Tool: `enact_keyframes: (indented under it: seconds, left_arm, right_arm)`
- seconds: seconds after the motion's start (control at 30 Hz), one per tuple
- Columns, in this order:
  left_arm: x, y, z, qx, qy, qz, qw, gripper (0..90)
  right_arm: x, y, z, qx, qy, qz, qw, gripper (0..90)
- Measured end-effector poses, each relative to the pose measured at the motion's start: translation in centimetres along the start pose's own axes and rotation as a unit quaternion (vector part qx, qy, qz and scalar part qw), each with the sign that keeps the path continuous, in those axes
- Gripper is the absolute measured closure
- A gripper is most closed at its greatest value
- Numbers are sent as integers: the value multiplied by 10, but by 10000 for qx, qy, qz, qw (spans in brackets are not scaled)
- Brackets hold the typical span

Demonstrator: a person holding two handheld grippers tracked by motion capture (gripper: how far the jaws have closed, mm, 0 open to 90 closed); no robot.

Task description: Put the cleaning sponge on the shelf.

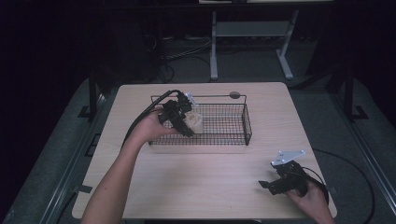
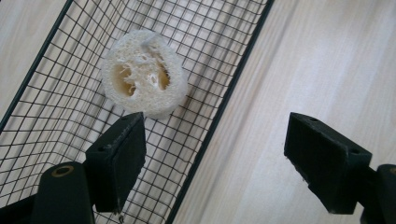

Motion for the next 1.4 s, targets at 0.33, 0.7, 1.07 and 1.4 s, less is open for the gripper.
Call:
enact_keyframes:
  seconds: [0.33,0.7,1.07,1.4]
  left_arm:
    - [8,8,-12,11,12,-135,9999,202]
    - [20,15,-24,-39,-45,-200,9998,203]
    - [36,18,-35,-64,-71,-254,9996,203]
    - [48,21,-49,-64,-118,-307,9994,203]
  right_arm:
    - [0,0,-1,15,12,9,10000,143]
    - [0,-1,0,14,17,27,10000,144]
    - [0,-1,0,24,21,26,10000,143]
    - [0,-1,0,24,8,33,10000,144]
Point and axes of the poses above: each handheld gripper's, and its own axes: y roughly backward along the jaws, x roughly out of its underside, z roughly to its left, the point moved 10 cm from there along -y, roughly forward along the jaws, and after that the axes turned 10 degrees about -z, right-handed, at the moved point
